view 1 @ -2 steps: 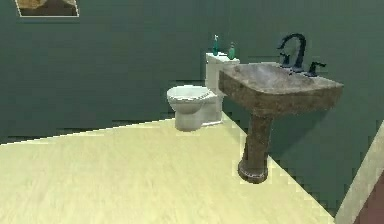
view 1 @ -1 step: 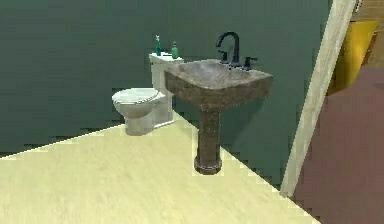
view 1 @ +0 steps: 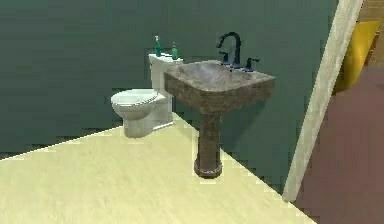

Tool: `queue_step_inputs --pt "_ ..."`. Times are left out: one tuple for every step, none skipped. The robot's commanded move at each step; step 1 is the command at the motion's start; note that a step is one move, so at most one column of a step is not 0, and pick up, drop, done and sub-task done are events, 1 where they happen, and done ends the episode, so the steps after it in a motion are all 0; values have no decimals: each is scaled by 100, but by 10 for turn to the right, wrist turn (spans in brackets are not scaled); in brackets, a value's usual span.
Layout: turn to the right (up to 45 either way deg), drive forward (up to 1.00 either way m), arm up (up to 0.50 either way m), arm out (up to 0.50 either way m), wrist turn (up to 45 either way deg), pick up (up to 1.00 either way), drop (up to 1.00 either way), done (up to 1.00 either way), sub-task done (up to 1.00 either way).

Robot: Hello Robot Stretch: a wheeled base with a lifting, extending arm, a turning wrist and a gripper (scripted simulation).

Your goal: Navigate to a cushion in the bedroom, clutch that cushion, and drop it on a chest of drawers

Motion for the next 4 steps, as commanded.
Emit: queue_step_inputs --pt "330 0 0 0 0 0 0 0 0" --pt "0 35 0 0 0 0 0 0 0" --pt "270 0 0 0 0 0 0 0 0" --pt "0 100 0 0 0 0 0 0 0"
